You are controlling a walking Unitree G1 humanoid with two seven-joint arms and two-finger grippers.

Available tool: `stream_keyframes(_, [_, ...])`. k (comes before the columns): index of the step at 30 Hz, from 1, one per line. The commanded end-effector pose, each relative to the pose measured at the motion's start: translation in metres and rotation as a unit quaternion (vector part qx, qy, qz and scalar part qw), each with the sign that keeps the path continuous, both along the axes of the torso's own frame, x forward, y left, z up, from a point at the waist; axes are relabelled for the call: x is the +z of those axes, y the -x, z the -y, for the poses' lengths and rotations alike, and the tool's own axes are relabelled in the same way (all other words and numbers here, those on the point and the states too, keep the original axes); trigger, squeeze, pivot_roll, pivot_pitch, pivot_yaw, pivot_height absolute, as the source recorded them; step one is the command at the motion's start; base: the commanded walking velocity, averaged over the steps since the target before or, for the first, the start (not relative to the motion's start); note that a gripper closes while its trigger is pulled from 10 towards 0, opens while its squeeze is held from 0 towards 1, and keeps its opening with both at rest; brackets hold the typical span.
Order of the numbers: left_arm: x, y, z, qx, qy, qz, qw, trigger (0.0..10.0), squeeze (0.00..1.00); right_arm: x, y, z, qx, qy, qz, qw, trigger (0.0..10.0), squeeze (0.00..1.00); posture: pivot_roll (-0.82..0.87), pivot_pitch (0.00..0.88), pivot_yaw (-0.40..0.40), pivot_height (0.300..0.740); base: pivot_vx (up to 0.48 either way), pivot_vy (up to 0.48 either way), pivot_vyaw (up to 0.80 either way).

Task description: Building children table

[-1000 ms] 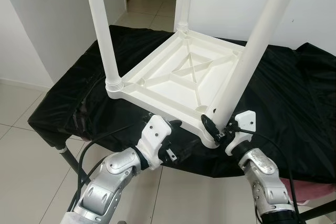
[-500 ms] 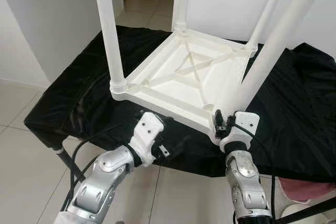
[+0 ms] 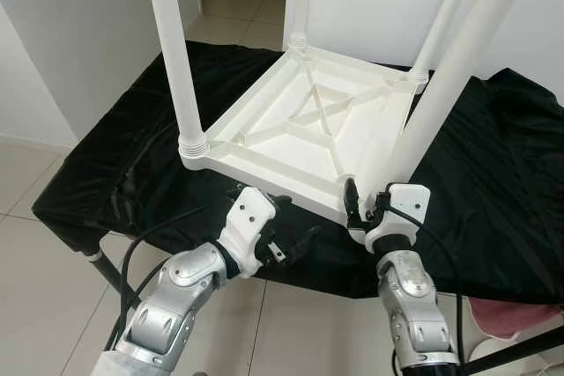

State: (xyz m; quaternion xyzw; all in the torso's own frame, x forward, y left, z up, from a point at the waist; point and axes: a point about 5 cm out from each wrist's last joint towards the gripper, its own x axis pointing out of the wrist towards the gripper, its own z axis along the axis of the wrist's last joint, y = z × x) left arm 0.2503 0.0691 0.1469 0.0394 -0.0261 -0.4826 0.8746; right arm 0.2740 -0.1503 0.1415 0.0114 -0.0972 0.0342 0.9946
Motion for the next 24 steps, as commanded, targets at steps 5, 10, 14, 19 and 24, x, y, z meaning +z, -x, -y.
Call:
stream_keyframes(5, [-0.003,0.004,0.003,-0.024,-0.006,-0.008,1.0,10.0,0.0,-0.001,0.004,0.01,0.114,0.009,-0.005,0.993,10.0,0.91,-0.02,0.065,-0.014,0.74,0.0,0.0,0.0])
stream_keyframes(10, [-0.003,0.003,0.001,-0.029,-0.024,0.001,0.999,10.0,0.0,-0.001,0.005,0.025,0.228,0.05,-0.015,0.972,10.0,0.0,-0.01,0.074,-0.01,0.74,0.0,0.0,0.0])
stream_keyframes(14, [-0.002,0.002,-0.001,-0.03,-0.027,0.003,0.999,10.0,0.0,-0.001,-0.001,0.034,0.261,0.07,-0.026,0.962,10.0,0.0,-0.01,0.076,-0.011,0.74,0.0,0.0,0.0])
stream_keyframes(19, [0.0,-0.002,-0.001,-0.026,-0.027,0.006,0.999,10.0,0.0,-0.003,-0.008,0.039,0.285,0.096,-0.037,0.953,10.0,0.0,0.0,0.075,-0.008,0.74,0.0,0.0,0.0])
stream_keyframes(24, [0.001,-0.001,-0.001,-0.026,-0.03,0.01,0.999,10.0,0.0,-0.009,-0.015,0.039,0.297,0.105,-0.047,0.948,0.0,0.0,0.01,0.072,-0.003,0.74,0.0,0.0,0.0])
